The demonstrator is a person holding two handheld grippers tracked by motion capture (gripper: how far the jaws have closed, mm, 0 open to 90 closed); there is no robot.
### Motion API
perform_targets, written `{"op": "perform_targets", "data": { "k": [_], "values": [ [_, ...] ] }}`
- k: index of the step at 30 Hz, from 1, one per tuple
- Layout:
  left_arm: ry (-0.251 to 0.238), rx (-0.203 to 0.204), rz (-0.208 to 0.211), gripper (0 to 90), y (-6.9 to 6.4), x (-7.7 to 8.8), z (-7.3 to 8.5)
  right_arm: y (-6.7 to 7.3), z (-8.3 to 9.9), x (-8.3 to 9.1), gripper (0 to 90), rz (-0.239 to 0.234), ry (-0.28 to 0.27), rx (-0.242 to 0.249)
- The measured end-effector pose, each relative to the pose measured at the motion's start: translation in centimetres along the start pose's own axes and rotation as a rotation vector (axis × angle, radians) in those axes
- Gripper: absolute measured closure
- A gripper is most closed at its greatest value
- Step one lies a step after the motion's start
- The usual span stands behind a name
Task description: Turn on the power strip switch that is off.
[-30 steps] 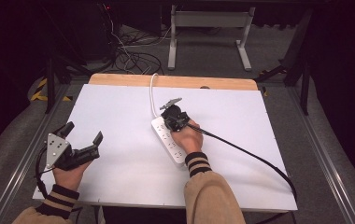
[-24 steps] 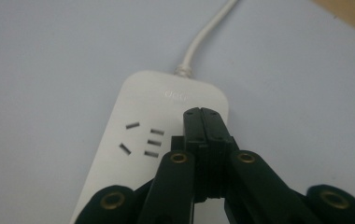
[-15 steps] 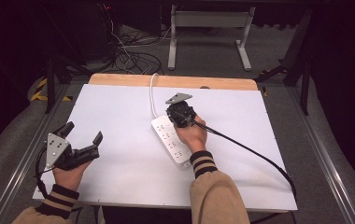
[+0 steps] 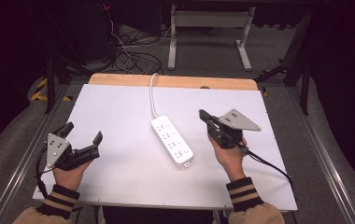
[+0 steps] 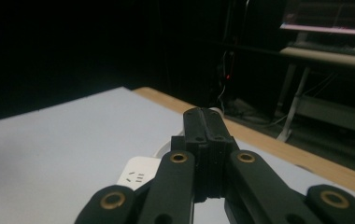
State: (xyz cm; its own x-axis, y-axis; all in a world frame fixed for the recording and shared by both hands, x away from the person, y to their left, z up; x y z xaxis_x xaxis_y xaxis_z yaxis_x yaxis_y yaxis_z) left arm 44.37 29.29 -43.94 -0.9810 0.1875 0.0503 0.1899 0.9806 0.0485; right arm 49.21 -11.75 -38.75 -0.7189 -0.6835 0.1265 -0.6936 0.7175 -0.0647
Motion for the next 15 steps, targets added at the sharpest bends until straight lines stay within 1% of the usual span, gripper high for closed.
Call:
{"op": "perform_targets", "data": {
  "k": [1, 2, 3, 4, 5, 6, 7, 8, 9, 10, 11, 15],
  "values": [
    [0.000, 0.000, 0.000, 0.2, 0.0, 0.0, 0.0, -0.4, 0.1, 0.9, 90.0, 0.009, -0.022, -0.001],
    [0.001, 0.001, 0.001, 0.2, 0.0, 0.0, 0.0, -0.4, 0.1, 0.9, 90.0, 0.009, -0.022, -0.001],
    [0.001, 0.001, 0.002, 0.2, 0.0, 0.0, 0.0, -0.8, 0.1, 1.7, 90.0, 0.017, -0.034, 0.000],
    [-0.002, 0.003, 0.001, 0.2, 0.0, 0.0, 0.0, -1.2, 0.1, 2.5, 90.0, 0.029, -0.050, 0.011],
    [-0.004, 0.002, 0.001, 0.2, 0.0, 0.1, -0.1, -1.5, 0.1, 3.3, 90.0, 0.035, -0.083, 0.018],
    [-0.007, 0.004, 0.000, 0.2, 0.1, 0.1, -0.1, -1.7, 0.1, 4.0, 90.0, 0.035, -0.116, 0.009],
    [-0.008, 0.005, 0.000, 0.2, 0.1, 0.1, -0.2, -2.2, 0.2, 5.0, 90.0, 0.048, -0.155, -0.002],
    [-0.009, 0.004, -0.001, 0.2, 0.2, 0.2, -0.2, -2.2, 0.2, 5.0, 90.0, 0.048, -0.155, -0.002],
    [-0.010, 0.006, -0.002, 0.2, 0.2, 0.2, -0.2, -2.4, 0.3, 5.4, 90.0, 0.043, -0.170, -0.003],
    [-0.009, 0.009, -0.002, 0.2, 0.2, 0.2, -0.2, -2.6, 0.5, 5.6, 90.0, 0.051, -0.175, -0.008],
    [-0.011, 0.009, -0.003, 0.2, 0.3, 0.2, -0.2, -2.8, 0.8, 5.5, 90.0, 0.055, -0.181, -0.027],
    [-0.011, 0.006, -0.005, 0.2, 0.3, 0.2, -0.2, -2.7, 1.1, 5.1, 90.0, 0.066, -0.180, -0.010]
  ]
}}
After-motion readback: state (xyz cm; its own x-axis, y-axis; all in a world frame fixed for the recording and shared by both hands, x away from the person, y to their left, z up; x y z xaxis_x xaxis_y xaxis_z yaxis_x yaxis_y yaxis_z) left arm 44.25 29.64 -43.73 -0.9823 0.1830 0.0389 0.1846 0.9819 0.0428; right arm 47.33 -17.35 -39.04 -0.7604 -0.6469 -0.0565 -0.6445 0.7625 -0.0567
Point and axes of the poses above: each handheld gripper's, and its own axes: x roughly backward along the jaws, z roughly out of its underside, y roughly to its left, the point moved 5 cm from there along -x, roughly forward along the jaws, and after that the axes turned 5 degrees about -z, right-handed, at the moved point
